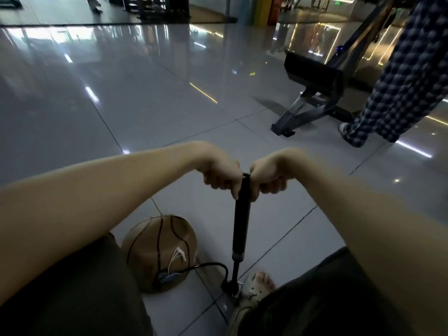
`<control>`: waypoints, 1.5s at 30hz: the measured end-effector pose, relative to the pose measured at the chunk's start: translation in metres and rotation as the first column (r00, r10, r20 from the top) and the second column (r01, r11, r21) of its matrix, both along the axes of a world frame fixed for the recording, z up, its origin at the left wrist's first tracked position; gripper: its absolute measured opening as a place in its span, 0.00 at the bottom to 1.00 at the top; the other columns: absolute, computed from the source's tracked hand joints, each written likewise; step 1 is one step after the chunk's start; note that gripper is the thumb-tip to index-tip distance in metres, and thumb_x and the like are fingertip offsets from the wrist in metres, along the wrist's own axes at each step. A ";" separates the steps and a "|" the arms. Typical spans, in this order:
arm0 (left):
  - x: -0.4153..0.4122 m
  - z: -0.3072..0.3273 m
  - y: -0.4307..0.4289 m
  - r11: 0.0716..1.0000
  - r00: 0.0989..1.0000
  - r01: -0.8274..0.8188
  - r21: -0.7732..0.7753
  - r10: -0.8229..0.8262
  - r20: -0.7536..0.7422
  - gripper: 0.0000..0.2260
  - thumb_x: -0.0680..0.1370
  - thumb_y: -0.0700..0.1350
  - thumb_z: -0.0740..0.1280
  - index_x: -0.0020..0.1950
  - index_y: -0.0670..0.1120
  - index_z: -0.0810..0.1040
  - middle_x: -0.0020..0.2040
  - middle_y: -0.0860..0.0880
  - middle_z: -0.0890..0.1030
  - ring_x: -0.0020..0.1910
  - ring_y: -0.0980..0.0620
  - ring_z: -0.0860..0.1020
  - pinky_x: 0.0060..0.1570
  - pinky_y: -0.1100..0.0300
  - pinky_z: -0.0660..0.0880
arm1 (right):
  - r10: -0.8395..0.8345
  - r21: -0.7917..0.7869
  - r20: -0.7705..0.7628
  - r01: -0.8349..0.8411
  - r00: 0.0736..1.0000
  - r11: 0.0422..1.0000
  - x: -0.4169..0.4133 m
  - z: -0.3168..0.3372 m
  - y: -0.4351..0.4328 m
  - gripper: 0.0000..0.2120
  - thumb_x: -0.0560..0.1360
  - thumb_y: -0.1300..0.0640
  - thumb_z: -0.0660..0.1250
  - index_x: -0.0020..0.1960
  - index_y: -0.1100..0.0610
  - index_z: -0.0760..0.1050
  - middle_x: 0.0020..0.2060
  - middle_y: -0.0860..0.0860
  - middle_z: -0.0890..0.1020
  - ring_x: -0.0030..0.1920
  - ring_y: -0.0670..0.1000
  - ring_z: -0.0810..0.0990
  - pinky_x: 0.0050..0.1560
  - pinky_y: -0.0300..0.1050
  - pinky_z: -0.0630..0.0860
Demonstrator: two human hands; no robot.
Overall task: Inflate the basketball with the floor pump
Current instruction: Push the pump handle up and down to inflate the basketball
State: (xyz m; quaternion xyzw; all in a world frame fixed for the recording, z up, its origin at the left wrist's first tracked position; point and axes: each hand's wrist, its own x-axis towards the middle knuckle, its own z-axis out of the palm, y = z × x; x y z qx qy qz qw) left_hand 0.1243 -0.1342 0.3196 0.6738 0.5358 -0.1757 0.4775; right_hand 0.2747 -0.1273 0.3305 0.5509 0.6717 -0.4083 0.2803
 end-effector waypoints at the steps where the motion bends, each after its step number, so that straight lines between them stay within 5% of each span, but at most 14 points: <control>1: -0.002 0.005 0.006 1.000 1.000 0.008 0.000 -0.008 0.004 0.14 0.77 0.41 0.71 0.35 0.48 0.71 0.29 0.51 0.63 0.27 0.51 0.58 0.30 0.57 0.54 | 0.007 0.003 -0.012 -0.007 1.000 1.000 -0.001 0.005 0.004 0.13 0.73 0.63 0.69 0.36 0.54 0.68 0.27 0.50 0.61 0.26 0.49 0.56 0.30 0.42 0.52; 10: 0.026 -0.125 -0.008 0.993 0.989 0.095 -0.074 -0.103 -0.106 0.11 0.74 0.39 0.70 0.35 0.45 0.70 0.28 0.48 0.65 0.25 0.50 0.60 0.28 0.59 0.58 | 0.022 -0.056 0.058 -0.018 0.998 0.998 0.015 -0.133 -0.010 0.03 0.73 0.64 0.70 0.42 0.60 0.76 0.26 0.52 0.66 0.26 0.51 0.61 0.31 0.45 0.58; 16: 0.030 -0.164 -0.036 0.992 0.988 0.122 -0.029 -0.124 -0.091 0.05 0.73 0.41 0.71 0.38 0.42 0.79 0.29 0.47 0.71 0.25 0.48 0.65 0.28 0.58 0.64 | 0.056 -0.070 0.076 -0.051 0.996 0.996 0.016 -0.175 -0.036 0.05 0.75 0.62 0.69 0.41 0.59 0.76 0.24 0.52 0.67 0.24 0.52 0.62 0.30 0.44 0.61; 22: 0.033 -0.126 -0.046 0.987 0.972 0.157 -0.015 -0.157 -0.176 0.12 0.75 0.44 0.72 0.35 0.45 0.73 0.28 0.48 0.70 0.25 0.48 0.65 0.28 0.59 0.63 | 0.115 -0.120 0.140 -0.099 0.983 0.988 0.012 -0.136 -0.043 0.08 0.77 0.58 0.70 0.43 0.59 0.73 0.27 0.53 0.66 0.26 0.52 0.61 0.30 0.45 0.60; 29: 0.008 0.011 0.009 1.000 1.000 0.019 -0.023 -0.020 -0.007 0.17 0.77 0.41 0.71 0.32 0.49 0.68 0.28 0.51 0.62 0.26 0.52 0.57 0.31 0.57 0.51 | 0.020 -0.054 -0.004 -0.020 1.000 0.998 0.010 0.007 0.016 0.09 0.74 0.63 0.68 0.39 0.54 0.70 0.27 0.49 0.62 0.27 0.49 0.56 0.30 0.43 0.51; 32: 0.009 0.018 0.025 0.999 0.999 0.047 -0.025 -0.047 -0.018 0.18 0.77 0.41 0.70 0.31 0.50 0.66 0.29 0.51 0.59 0.28 0.51 0.54 0.31 0.56 0.50 | 0.003 -0.066 -0.033 -0.005 0.999 0.998 0.013 0.018 0.026 0.08 0.74 0.64 0.68 0.41 0.54 0.71 0.29 0.50 0.61 0.29 0.49 0.55 0.31 0.44 0.51; 37: 0.014 -0.071 0.020 0.994 0.993 0.078 -0.073 -0.084 -0.079 0.13 0.75 0.39 0.71 0.34 0.46 0.71 0.29 0.49 0.64 0.26 0.51 0.59 0.29 0.57 0.55 | -0.002 -0.089 0.015 0.003 1.000 0.996 0.010 -0.072 0.014 0.12 0.73 0.65 0.68 0.35 0.55 0.69 0.25 0.50 0.62 0.26 0.49 0.57 0.31 0.43 0.52; 42: 0.020 -0.141 0.002 0.994 0.994 0.077 -0.081 -0.082 -0.071 0.12 0.73 0.39 0.71 0.32 0.45 0.71 0.27 0.48 0.66 0.25 0.49 0.60 0.28 0.59 0.58 | -0.012 -0.081 0.010 0.013 1.000 0.997 0.014 -0.146 -0.002 0.01 0.71 0.64 0.69 0.42 0.60 0.78 0.26 0.52 0.66 0.26 0.51 0.60 0.30 0.44 0.57; 45: 0.025 -0.163 -0.014 0.995 0.991 0.091 -0.048 -0.095 -0.091 0.09 0.72 0.39 0.71 0.34 0.43 0.75 0.28 0.48 0.69 0.24 0.49 0.63 0.27 0.59 0.61 | -0.016 -0.107 0.021 0.018 1.000 0.994 0.017 -0.172 -0.014 0.03 0.71 0.64 0.70 0.45 0.61 0.78 0.28 0.52 0.66 0.26 0.51 0.61 0.31 0.45 0.58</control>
